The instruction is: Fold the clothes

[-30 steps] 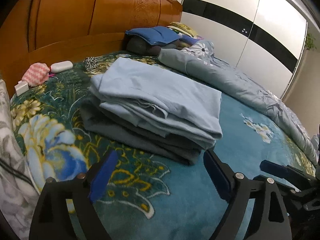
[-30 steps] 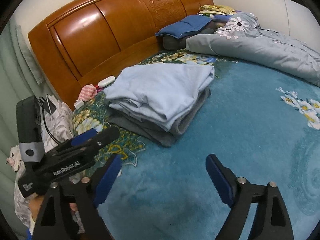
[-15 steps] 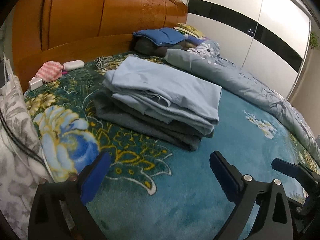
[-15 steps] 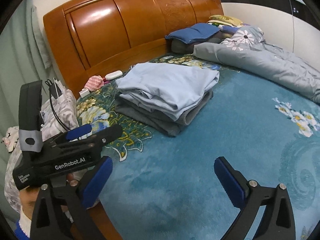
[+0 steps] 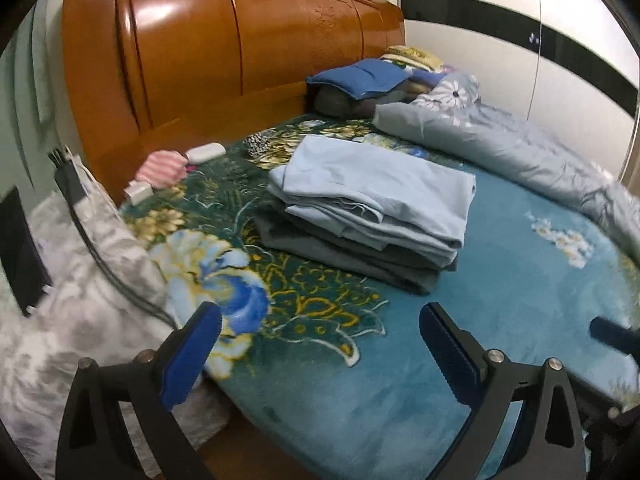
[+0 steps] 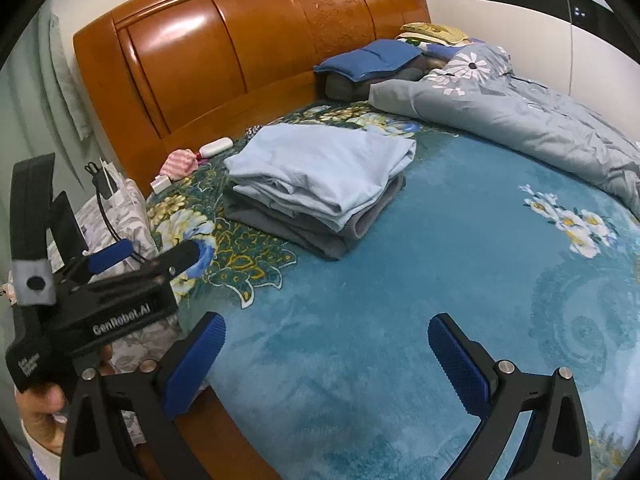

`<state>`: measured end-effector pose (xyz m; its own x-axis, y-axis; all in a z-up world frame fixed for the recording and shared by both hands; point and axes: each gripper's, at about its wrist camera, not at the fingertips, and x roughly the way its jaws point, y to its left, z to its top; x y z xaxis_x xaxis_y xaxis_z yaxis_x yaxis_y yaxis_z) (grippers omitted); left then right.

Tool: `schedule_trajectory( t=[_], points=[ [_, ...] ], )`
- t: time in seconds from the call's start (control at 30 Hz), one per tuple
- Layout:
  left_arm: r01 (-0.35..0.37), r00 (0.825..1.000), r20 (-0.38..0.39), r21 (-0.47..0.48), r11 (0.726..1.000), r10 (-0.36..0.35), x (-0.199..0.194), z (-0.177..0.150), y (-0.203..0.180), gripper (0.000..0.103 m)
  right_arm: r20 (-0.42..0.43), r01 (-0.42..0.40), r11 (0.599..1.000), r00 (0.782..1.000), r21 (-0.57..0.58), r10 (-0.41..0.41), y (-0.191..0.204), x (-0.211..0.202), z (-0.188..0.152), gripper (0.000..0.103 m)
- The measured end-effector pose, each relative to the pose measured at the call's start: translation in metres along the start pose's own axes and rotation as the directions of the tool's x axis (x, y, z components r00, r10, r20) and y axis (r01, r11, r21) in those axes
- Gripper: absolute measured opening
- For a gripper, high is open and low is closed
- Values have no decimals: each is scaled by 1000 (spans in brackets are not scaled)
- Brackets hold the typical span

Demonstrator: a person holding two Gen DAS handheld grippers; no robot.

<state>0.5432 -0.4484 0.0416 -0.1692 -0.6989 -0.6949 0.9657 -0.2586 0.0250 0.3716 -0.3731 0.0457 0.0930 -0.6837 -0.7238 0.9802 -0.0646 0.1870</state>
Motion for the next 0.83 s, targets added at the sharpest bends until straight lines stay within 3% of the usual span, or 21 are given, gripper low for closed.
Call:
schedule_trajectory(
  t=[0.23,0.83],
  points=[
    [14,997,-74,-17,1000,-15,-14,-2,-3,100,18,36,999,999,12,-36,-2,-27,3,103],
    [-11,998,-59,-22,1000,10,-32,-6,-6,100,46,47,999,998,-10,-46,4,-48,3,103]
  ],
)
